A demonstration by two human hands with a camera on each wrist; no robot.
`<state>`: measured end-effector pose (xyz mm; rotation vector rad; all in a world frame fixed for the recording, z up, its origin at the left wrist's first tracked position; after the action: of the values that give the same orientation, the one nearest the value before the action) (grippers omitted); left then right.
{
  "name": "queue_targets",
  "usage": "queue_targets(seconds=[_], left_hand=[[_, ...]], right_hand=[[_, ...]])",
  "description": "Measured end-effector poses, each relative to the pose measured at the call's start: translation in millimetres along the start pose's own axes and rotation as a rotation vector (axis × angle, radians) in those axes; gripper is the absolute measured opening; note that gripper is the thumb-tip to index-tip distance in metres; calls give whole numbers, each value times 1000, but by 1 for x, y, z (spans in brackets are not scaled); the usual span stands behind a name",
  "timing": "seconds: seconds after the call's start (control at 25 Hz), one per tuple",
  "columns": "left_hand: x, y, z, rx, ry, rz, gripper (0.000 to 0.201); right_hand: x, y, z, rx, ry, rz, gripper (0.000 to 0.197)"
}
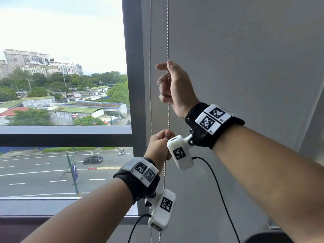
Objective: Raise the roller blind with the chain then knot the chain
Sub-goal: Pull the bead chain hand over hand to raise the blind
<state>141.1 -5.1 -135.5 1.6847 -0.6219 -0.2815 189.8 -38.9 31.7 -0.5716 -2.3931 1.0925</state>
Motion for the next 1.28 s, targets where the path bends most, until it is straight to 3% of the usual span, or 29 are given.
queue_targets(seconds=[0.28, 0.52, 0.76, 1.0, 1.12, 1.28], left_hand=[[3, -1, 4, -20, -80, 77, 49], [-2, -10, 2, -101, -164, 138, 35], [-5, 36, -21, 46, -124, 212, 34], [12, 106, -32, 141, -177, 184, 43], [26, 114, -30, 77, -233, 256, 39], [28, 110, -30, 139, -156, 230, 33]], right_hand=[[5, 2, 12, 22, 41, -33, 36], [-9, 24, 24, 31, 58, -7, 35], [-30, 70, 51, -15, 84, 7, 33], [-42, 111, 87, 106, 41, 3, 36], [-48, 114, 93, 103, 88, 54, 38], [-48, 114, 96, 53, 88, 90, 38]])
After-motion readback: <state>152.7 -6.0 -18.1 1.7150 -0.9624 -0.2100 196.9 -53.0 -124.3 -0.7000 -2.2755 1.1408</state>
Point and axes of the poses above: each hand's wrist, its own z-axis away from the middle knuckle, its own x-axis out of the palm, y = z × x, the point moved 8 cm from there along -z, towards the middle knuckle, and after that the axes turned 8 degrees about y, right-handed, at the moved point
